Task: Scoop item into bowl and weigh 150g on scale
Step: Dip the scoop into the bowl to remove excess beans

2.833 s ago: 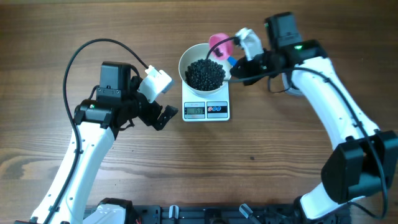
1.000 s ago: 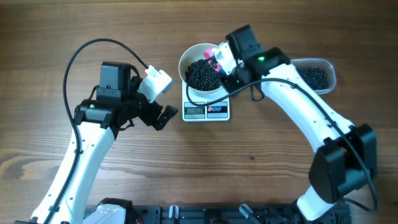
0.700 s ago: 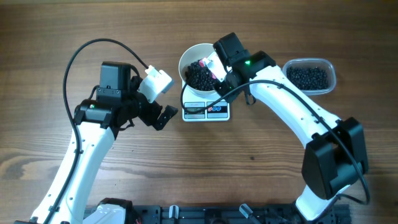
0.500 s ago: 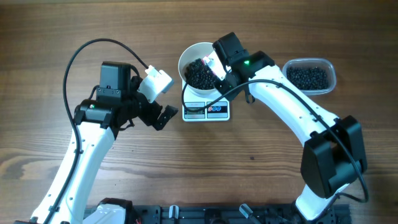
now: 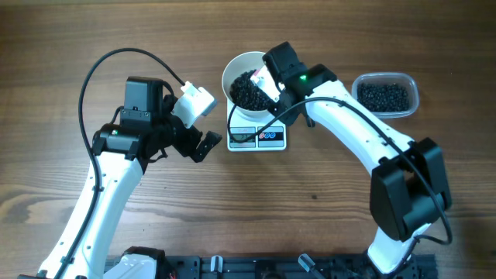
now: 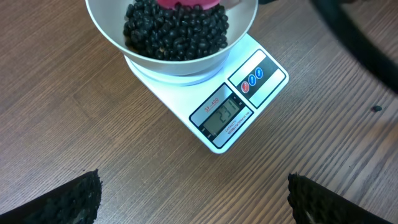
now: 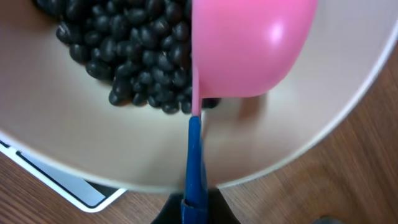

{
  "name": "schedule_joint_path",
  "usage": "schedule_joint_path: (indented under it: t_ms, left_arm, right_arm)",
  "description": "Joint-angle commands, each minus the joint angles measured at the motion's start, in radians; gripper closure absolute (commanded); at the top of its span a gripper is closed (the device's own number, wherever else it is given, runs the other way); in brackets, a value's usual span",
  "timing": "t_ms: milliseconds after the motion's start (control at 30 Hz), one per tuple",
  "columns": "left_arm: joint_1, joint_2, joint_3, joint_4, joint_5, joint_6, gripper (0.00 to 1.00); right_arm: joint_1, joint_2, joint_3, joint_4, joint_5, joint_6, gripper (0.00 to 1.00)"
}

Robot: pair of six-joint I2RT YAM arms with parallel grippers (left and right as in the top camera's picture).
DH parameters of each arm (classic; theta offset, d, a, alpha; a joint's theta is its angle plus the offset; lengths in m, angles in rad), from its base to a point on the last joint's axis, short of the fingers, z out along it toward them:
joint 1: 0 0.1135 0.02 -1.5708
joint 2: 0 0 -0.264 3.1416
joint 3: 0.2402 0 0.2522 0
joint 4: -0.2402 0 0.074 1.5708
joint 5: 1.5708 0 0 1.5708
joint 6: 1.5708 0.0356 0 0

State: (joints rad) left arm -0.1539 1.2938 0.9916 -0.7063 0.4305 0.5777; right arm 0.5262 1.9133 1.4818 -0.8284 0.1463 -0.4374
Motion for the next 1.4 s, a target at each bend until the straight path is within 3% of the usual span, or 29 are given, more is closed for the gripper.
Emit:
schedule_joint_path:
  t_ms: [0, 400, 1367]
  left_arm:
    - [0.005, -0.003, -0.006, 0.003, -0.002, -0.010, 0.00]
    - [0.005, -0.003, -0.006, 0.003, -0.002, -0.010, 0.00]
    - [0.005, -0.003, -0.006, 0.003, -0.002, -0.010, 0.00]
  right_arm:
    - [0.039, 0.021, 0.010, -0.006, 0.003, -0.072, 0.96]
    - [0.037, 0.021, 0.010, -0.057, -0.148, -0.014, 0.96]
    - [-0.146, 0.020, 0.173, -0.233, -0.659, 0.075, 0.96]
